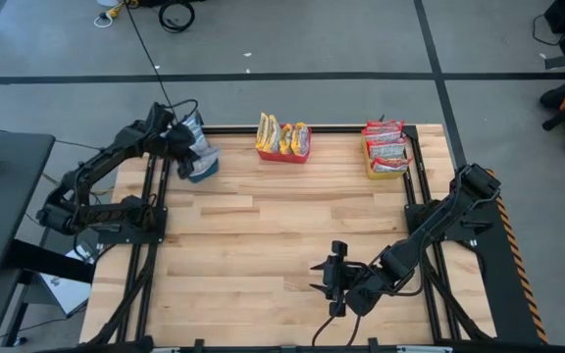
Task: Sort Maruchan noodles
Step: Put the blue noodle pack into the blue bin
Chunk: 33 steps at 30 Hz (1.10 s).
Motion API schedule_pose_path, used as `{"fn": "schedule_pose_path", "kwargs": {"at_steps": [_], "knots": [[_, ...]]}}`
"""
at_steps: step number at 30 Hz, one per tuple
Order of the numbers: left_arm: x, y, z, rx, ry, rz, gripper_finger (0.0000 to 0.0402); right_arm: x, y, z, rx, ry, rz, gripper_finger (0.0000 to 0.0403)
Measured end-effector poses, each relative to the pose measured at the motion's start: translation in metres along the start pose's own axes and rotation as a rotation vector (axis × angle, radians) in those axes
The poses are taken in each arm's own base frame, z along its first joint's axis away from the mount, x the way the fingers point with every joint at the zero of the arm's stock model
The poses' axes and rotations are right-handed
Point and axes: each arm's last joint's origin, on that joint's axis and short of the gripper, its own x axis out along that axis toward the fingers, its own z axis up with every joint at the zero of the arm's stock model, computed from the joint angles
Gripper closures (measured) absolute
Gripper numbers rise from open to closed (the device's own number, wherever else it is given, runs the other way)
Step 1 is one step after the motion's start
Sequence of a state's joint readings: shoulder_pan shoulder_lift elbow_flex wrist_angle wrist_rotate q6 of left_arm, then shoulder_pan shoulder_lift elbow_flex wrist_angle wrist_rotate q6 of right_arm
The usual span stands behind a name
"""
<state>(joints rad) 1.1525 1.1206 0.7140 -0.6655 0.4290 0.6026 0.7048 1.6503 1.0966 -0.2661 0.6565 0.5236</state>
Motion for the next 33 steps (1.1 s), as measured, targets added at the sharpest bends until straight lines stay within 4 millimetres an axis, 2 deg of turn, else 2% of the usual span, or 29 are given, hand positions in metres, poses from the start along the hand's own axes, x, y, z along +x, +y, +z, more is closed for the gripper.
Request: {"fn": "schedule_pose_path", "kwargs": {"at_steps": [7, 17, 26, 33], "knots": [[-0.002, 0.008, -0.007, -0.023, 0.152, 0.219, 0.0400, 0.000, -0.001, -0.001, -0.018, 0.010, -0.002, 0.0204], [-0.003, 0.010, -0.008, -0.039, 0.166, 0.249, 0.0388, 0.003, -0.004, 0.001, -0.036, 0.012, -0.013, 0.0204], [0.026, 0.001, -0.001, 0.091, 0.396, 0.375, 0.0384, 0.003, -0.004, 0.001, -0.037, 0.012, -0.013, 0.0204], [0.030, -0.004, 0.002, 0.133, 0.435, 0.420, 0.0365, 0.004, -0.006, 0.002, -0.051, 0.013, -0.020, 0.0204]]}}
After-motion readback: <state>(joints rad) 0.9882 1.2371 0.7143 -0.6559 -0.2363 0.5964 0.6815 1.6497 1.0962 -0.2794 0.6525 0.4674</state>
